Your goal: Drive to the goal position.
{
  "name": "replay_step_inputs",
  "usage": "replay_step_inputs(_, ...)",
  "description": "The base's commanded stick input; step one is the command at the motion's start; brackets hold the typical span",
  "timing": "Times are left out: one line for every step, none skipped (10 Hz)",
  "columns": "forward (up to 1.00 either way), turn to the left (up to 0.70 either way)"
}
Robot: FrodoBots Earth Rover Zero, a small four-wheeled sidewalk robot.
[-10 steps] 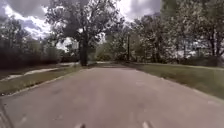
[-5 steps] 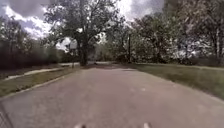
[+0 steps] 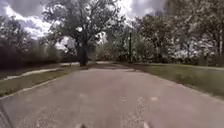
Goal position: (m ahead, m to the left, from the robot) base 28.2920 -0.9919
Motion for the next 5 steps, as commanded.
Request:
replay_step_inputs(1.00,0.20)
replay_step_inputs(1.00,0.07)
replay_step_inputs(1.00,0.00)
replay_step_inputs(1.00,0.00)
replay_step_inputs(1.00,0.00)
